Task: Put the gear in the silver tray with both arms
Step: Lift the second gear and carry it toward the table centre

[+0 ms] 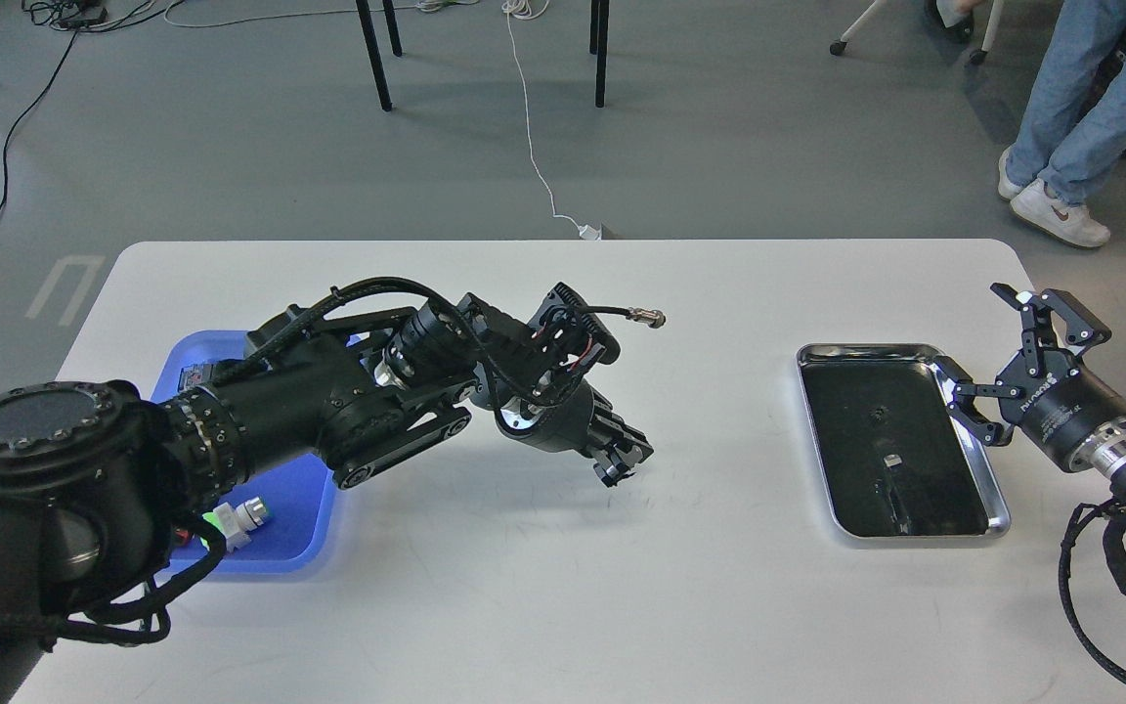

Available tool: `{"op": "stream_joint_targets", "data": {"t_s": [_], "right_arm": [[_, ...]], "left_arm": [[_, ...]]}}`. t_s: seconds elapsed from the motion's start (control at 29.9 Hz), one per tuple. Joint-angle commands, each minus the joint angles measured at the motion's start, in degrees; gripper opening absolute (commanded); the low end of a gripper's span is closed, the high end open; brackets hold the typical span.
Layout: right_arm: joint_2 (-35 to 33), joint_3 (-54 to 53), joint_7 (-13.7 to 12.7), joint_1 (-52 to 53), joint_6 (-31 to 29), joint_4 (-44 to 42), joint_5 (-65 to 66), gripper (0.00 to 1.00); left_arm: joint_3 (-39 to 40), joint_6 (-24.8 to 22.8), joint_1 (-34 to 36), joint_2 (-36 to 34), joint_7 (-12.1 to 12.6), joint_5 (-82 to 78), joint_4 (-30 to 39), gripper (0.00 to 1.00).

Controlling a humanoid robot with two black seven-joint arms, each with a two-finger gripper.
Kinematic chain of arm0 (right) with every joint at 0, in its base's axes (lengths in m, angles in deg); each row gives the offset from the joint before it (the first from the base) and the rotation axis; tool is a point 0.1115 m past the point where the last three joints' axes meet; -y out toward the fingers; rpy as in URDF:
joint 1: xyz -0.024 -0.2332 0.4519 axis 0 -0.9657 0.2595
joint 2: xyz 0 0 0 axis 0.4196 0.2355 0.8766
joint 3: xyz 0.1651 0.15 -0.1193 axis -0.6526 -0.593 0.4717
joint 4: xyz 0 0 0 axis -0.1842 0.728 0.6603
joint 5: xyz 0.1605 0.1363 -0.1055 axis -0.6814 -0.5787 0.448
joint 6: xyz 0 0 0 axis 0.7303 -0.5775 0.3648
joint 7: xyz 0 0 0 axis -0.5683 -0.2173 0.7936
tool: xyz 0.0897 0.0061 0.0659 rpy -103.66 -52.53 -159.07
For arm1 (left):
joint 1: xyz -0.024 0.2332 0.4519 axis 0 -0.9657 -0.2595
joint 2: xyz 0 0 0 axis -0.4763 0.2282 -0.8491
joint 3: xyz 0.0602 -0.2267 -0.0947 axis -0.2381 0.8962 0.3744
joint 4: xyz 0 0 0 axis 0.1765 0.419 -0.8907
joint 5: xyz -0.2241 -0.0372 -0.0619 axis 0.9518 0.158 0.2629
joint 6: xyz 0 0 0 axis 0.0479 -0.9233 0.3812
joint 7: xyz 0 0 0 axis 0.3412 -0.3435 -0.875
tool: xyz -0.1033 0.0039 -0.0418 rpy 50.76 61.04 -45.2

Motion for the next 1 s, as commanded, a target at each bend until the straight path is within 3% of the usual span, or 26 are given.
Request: {"op": "stream_joint_targets", "data": {"t_s": [0.0, 0.97], "right_arm": [[-0.1, -0.1, 0.0, 0.0, 0.0, -0.1, 0.0, 0.97], [0.0, 0.0, 0.0, -0.4, 0.0, -0.4, 0.0, 0.97]], "left_arm": [[0.1, 0.0, -0.2, 0.0, 0.0, 0.8, -2.4, 0.16], [-2.5, 0.0, -1.2, 0.0, 0.0, 6.8, -3.5, 0.18]]}}
